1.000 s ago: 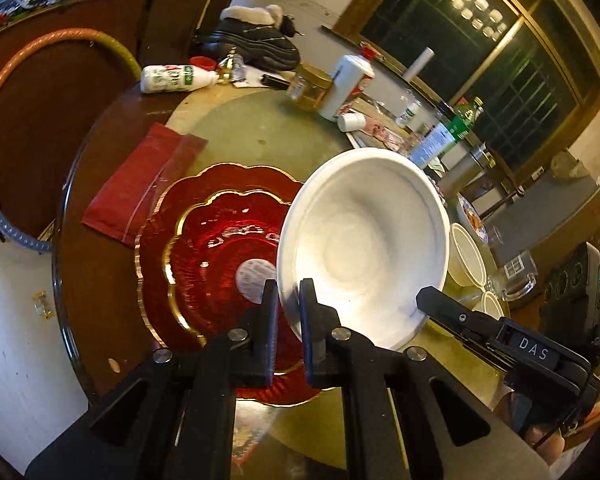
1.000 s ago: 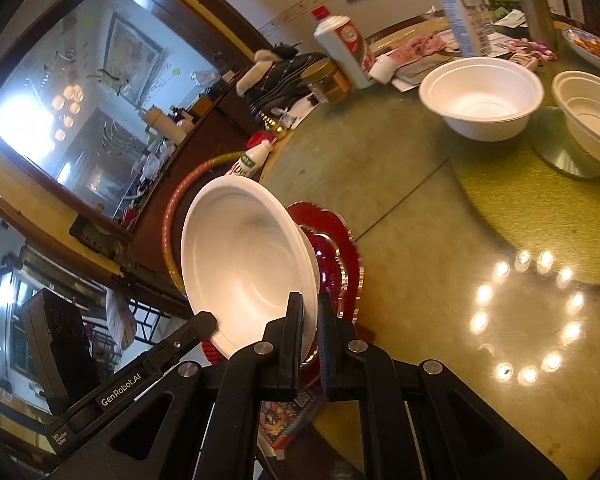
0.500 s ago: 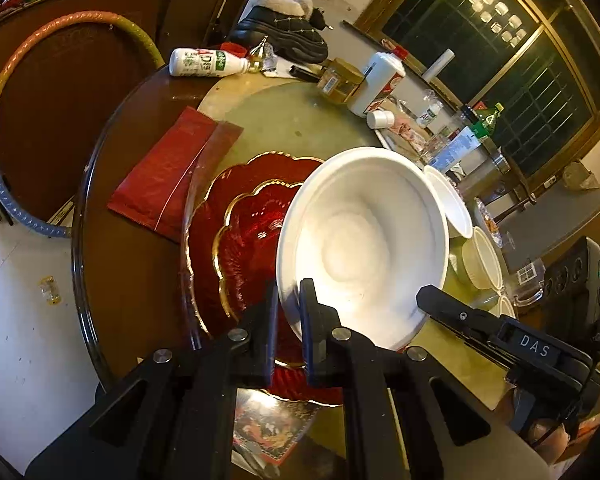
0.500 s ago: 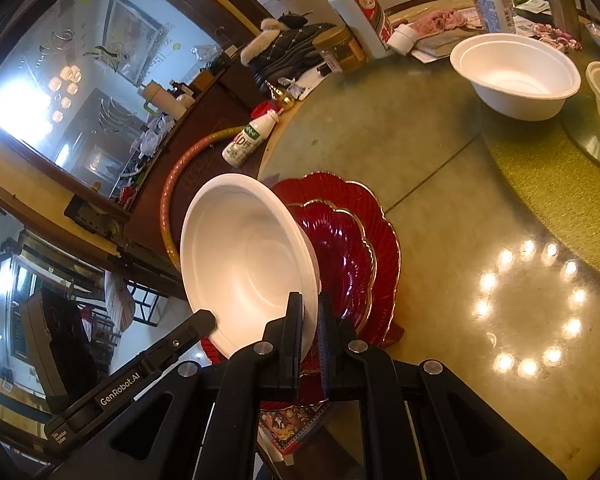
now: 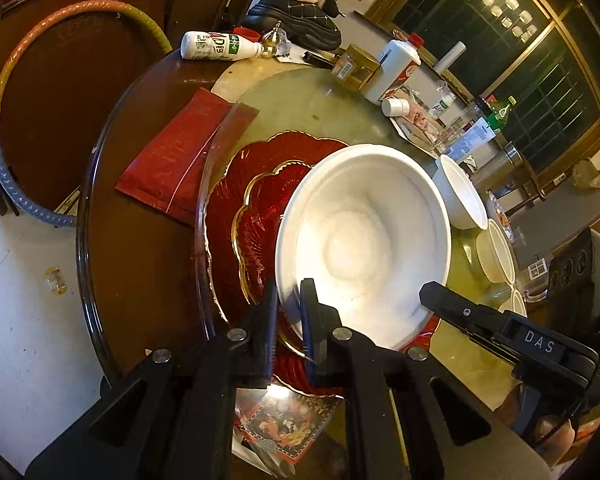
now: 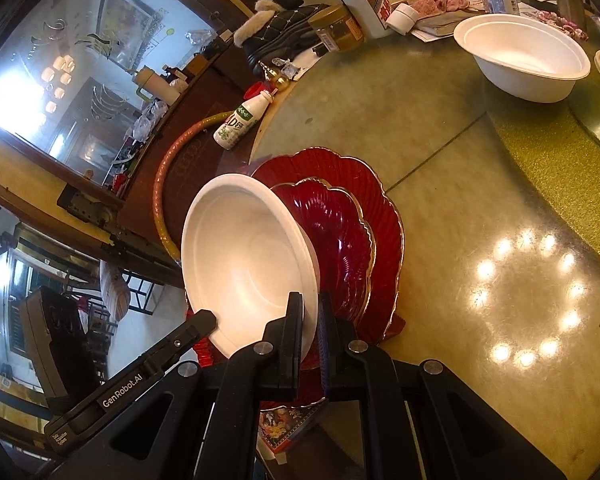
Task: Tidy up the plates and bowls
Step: 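Carry the white bowl over the red plate stack and lower it in, then open both tools to release the white bowl and withdraw, then grasp the white ribbed plastic bowl rim with both tools and lift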
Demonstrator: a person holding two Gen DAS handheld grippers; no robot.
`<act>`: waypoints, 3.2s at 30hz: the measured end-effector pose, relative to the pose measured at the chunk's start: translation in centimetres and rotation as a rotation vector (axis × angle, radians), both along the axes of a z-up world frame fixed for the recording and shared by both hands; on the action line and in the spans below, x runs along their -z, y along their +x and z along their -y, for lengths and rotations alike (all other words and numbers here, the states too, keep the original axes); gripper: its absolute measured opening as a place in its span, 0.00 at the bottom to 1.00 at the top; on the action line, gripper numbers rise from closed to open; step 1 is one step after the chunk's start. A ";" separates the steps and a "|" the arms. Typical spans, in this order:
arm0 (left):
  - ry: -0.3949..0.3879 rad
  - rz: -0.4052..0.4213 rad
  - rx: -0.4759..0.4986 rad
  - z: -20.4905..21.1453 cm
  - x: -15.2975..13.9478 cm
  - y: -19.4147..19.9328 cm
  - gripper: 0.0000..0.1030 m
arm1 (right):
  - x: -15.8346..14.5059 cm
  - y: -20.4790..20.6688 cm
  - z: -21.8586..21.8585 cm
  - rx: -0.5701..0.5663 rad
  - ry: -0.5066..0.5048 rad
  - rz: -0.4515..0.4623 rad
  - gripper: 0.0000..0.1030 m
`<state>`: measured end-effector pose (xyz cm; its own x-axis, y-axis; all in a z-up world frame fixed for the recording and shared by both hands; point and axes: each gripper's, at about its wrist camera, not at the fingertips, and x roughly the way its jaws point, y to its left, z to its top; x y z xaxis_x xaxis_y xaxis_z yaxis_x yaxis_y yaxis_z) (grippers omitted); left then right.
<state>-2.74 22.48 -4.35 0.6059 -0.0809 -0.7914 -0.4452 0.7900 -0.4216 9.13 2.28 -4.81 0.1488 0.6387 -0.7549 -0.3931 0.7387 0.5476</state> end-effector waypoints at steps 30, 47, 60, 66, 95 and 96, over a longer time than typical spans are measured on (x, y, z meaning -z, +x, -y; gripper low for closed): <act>0.020 -0.010 -0.019 -0.2 -0.2 0.0 0.08 | 0.2 0.0 -0.4 -0.007 -0.006 0.000 0.09; 0.017 -0.009 -0.042 -0.1 -0.8 0.1 0.08 | 0.0 0.0 0.1 -0.008 0.048 -0.017 0.11; -0.006 0.065 -0.131 -1.1 -2.1 -1.1 0.47 | -0.6 0.0 1.0 0.006 0.117 -0.023 0.52; 0.071 0.221 -0.231 -1.1 -5.5 -2.6 0.82 | -2.6 -0.5 3.2 0.060 0.209 0.055 0.74; -0.045 0.088 0.424 25.4 -3.8 12.1 0.84 | -3.7 -0.6 34.4 0.653 0.258 0.121 0.98; -0.058 0.080 0.443 26.5 -3.6 12.6 0.84 | -3.5 -0.7 35.5 0.680 0.250 0.116 0.98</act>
